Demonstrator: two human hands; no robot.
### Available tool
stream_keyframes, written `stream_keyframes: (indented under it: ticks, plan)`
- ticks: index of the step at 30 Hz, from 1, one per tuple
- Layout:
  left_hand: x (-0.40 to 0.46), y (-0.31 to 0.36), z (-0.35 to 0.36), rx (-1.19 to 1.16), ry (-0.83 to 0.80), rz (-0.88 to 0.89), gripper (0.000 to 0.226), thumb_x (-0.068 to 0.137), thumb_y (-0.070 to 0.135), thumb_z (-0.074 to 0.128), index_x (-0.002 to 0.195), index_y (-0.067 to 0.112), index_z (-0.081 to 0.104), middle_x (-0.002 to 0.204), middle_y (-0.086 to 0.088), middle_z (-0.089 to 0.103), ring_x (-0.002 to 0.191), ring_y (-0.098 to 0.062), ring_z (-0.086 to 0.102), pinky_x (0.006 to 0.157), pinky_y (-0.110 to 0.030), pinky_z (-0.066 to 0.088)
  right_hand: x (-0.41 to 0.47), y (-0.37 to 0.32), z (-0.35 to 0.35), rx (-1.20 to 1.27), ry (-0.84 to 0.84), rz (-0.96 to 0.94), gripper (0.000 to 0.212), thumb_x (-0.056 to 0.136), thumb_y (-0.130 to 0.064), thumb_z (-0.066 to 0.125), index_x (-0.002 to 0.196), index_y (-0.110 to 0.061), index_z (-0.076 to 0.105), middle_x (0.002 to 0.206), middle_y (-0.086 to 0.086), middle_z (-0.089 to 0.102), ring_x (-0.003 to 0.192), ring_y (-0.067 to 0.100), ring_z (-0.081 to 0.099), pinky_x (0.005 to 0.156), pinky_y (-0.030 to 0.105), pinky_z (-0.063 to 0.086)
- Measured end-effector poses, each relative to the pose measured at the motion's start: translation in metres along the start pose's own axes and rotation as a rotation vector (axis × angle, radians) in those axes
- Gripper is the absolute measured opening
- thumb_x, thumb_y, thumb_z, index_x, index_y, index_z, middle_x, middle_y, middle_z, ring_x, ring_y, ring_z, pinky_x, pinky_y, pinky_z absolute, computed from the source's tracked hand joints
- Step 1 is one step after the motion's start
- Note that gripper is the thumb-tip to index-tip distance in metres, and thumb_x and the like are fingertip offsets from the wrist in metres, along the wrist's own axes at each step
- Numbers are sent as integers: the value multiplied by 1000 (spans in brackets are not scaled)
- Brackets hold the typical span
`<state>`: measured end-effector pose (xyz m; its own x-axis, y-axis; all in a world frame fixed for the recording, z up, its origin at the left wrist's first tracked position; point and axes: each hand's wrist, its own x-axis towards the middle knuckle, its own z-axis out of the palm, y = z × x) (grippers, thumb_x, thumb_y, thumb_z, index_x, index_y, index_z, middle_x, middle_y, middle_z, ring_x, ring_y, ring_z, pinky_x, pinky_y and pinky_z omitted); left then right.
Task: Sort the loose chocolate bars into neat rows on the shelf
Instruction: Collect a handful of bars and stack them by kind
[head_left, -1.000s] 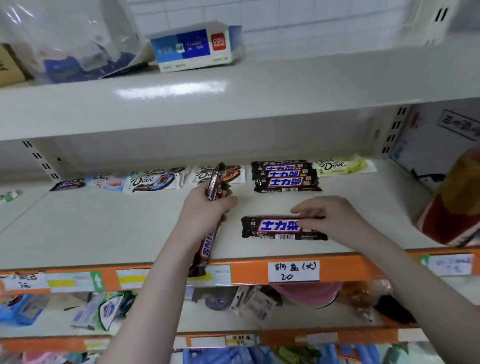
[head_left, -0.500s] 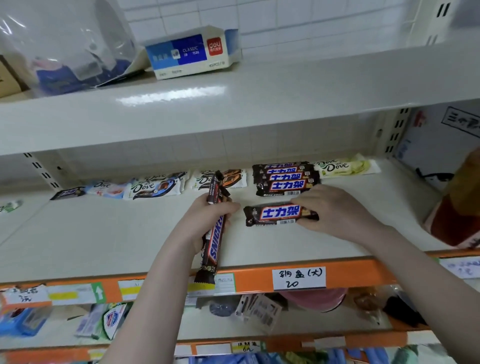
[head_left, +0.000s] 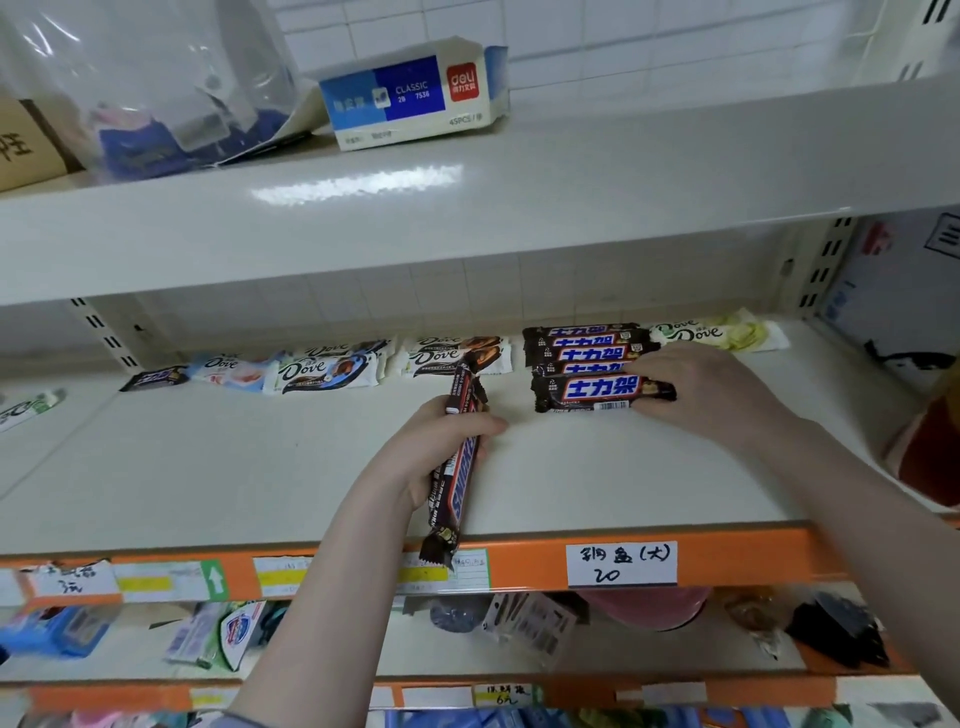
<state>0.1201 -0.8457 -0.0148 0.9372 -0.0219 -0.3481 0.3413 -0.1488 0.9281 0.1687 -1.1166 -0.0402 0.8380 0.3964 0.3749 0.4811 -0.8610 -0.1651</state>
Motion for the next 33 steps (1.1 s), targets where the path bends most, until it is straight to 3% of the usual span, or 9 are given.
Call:
stream_keyframes:
  ticks: [4, 8, 12, 15, 18, 22, 24, 29, 33]
  plan:
    - [2, -1, -1, -25, -16, -5, 31, 79, 8, 68, 108, 5, 56, 63, -6, 55, 50, -14, 51, 53, -23, 42, 3, 5, 3, 4, -23, 38, 39, 79, -20, 71, 117, -14, 64, 113, 6, 68, 103, 26, 59, 87, 38, 47]
    - [0, 2, -1, -123, -66, -63, 5, 81, 10, 61, 79, 10, 57, 65, -5, 53, 50, -14, 49, 50, -21, 42, 5, 2, 6, -1, -85, 82, 41, 85, -22, 64, 124, -15, 58, 122, 4, 63, 112, 23, 53, 94, 36, 42]
    - [1, 1, -3, -341, -88, -141, 10, 83, 16, 54, 92, 11, 53, 70, -4, 56, 61, -16, 53, 59, -26, 47, 1, -11, 5, -21, -76, 127, 42, 88, -26, 59, 128, -15, 54, 126, 4, 59, 116, 22, 49, 98, 33, 36]
    - [2, 0, -1, -360, -82, -129, 9, 86, 18, 59, 85, 10, 55, 71, -4, 55, 63, -16, 54, 57, -25, 49, -4, -46, 2, 133, -33, 213, 41, 91, -32, 53, 130, -19, 52, 126, 1, 59, 114, 19, 51, 93, 32, 39]
    - [0, 1, 3, -341, -52, -72, 11, 85, 19, 66, 83, 10, 59, 66, -1, 55, 60, -14, 54, 52, -23, 48, -13, -85, 0, 431, -77, 231, 38, 90, -38, 51, 125, -24, 56, 116, -5, 64, 104, 11, 59, 88, 29, 45]
    - [0, 2, 8, -381, 14, 10, 33, 79, 16, 71, 108, 7, 60, 77, -4, 63, 69, -18, 62, 58, -28, 52, -18, -116, 0, 714, -163, 191, 19, 84, -44, 56, 102, -42, 62, 93, -21, 66, 91, -2, 62, 88, 28, 50]
    - [0, 2, 10, -427, 50, 40, 32, 78, 13, 72, 107, 6, 62, 78, -6, 66, 68, -19, 64, 58, -30, 55, -17, -124, 2, 828, -198, 210, 34, 74, -53, 61, 104, -37, 64, 98, -16, 69, 94, -1, 63, 89, 29, 49]
    - [-1, -1, 11, -460, 67, 74, 18, 80, 10, 70, 96, 6, 63, 68, -5, 70, 56, -16, 67, 54, -27, 55, -14, -128, 6, 848, -245, 258, 40, 78, -22, 71, 116, -24, 61, 81, -6, 72, 82, 0, 67, 79, 17, 46]
    - [-2, -4, 6, -489, 46, 79, 17, 83, 15, 68, 96, 7, 60, 73, -5, 68, 64, -18, 65, 63, -30, 55, -13, -120, 6, 956, -248, 334, 33, 82, -17, 66, 113, -26, 60, 69, -12, 70, 77, -1, 67, 68, 14, 43]
